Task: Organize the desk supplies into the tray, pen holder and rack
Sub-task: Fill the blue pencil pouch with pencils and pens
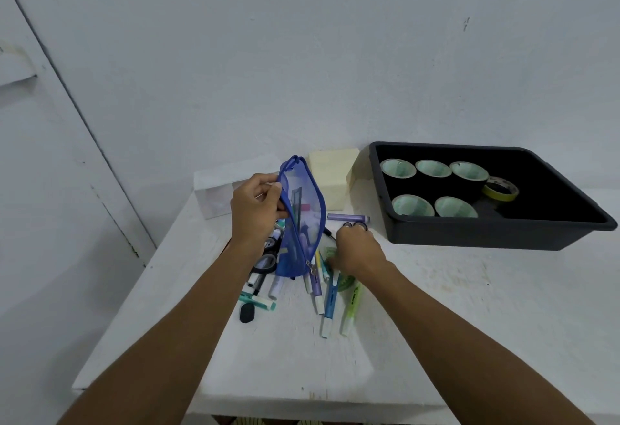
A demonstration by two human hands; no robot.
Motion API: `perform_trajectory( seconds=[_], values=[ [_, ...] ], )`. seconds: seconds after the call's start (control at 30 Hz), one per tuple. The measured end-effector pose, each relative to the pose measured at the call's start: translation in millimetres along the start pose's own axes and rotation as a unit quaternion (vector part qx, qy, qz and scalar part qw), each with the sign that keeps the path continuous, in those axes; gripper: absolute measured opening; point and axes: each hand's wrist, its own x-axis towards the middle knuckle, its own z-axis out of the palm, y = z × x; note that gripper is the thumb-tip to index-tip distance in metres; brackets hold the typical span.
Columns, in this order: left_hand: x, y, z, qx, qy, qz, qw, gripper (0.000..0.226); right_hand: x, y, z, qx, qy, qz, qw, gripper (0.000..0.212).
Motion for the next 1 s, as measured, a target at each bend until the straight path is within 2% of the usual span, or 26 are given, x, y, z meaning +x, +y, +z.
perform_trajectory(
  seconds=[0.23,0.4,0.6,0.77,0.93,1.0],
  values=[
    [1.4,-1.1,-0.6,-0.006,-0.002,0.0,1.0,0.011,5.1,-2.9,0.3,-0.016,-0.016,-0.005,1.0,0.042],
    [0.4,-2.7,2.4,-0.01,-0.004,-0.001,1.0,0.012,8.9,1.5,4.0,-0.002,-0.035,-0.009,0.999,0.049],
    [0.4,-2.1,2.0,-0.009,-0.002,-0.002,1.0,0.013,12.7,11.5,0.7,-0.004,-0.008,-0.022,1.0,0.027],
    [0.4,-2.7,2.1,-0.005,-0.002,0.0,1.0,0.012,8.1,13.7,3.9,-0.001,-0.049,-0.035,0.998,0.044],
    [0.4,-5.2,4.5,0.003,-0.002,-0.003,1.0,0.014,8.2,10.3,7.3,0.006,-0.06,-0.026,0.998,0.048],
    [1.2,-5.4,4.9,0.005,-0.002,-0.002,1.0,0.015,9.0,9.8,6.2,0.008,-0.076,-0.019,0.997,0.057]
  ],
)
